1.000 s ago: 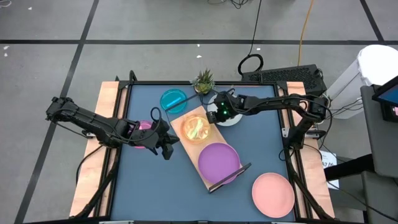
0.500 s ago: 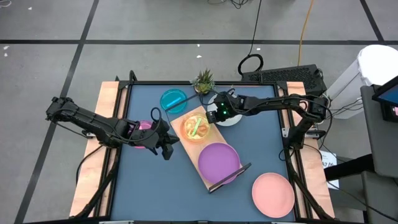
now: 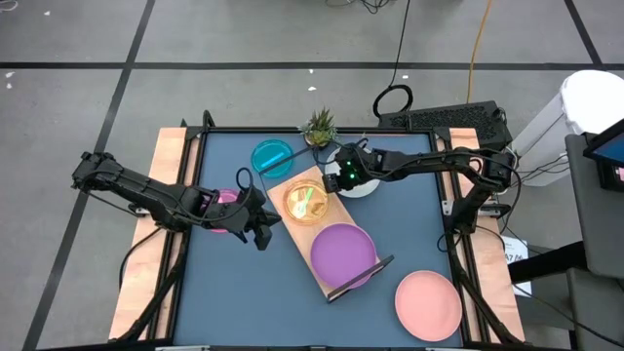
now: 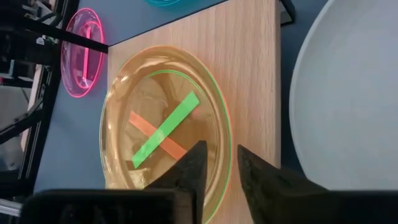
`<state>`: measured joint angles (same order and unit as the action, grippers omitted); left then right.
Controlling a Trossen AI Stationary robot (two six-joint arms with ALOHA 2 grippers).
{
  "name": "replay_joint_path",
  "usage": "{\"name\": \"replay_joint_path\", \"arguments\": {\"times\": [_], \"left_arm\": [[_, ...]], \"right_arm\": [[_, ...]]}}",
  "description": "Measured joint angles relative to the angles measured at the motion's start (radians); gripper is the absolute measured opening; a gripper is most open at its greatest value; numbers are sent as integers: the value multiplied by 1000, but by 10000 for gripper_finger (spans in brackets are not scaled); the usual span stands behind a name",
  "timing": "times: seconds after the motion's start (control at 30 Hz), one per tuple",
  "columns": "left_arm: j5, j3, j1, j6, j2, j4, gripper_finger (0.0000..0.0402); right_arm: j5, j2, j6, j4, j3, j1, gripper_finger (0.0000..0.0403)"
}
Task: Place and stack plates onto a shelf
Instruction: Stack the large light gray plate on the large violet plate on the shelf
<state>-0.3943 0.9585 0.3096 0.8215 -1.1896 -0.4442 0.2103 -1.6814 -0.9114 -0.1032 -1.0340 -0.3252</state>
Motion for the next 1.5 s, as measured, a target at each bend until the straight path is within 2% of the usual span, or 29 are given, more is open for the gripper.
{"name": "replay_joint_path", "arguments": {"times": [0.23, 0.6, 0.87, 1.1, 1.3, 1.5], "left_arm": [[0, 0, 0, 16, 0, 0, 23], [-3, 0, 0, -16, 0, 0, 23], [-27, 0, -1, -52, 0, 0, 23], [-27, 0, -2, -53, 0, -1, 23], [-27, 0, -2, -49, 0, 0, 23], [-27, 0, -1, -33, 0, 0, 23]], "right_arm": [[3, 70, 20, -36, 0, 0, 107], [-2, 257, 58, -296, 0, -1, 109], [-86, 381, 42, -493, 0, 2, 109], [-162, 439, 34, -609, 0, 2, 109], [-229, 446, 28, -620, 29, -14, 109], [-233, 446, -30, -519, 149, -76, 109]]}}
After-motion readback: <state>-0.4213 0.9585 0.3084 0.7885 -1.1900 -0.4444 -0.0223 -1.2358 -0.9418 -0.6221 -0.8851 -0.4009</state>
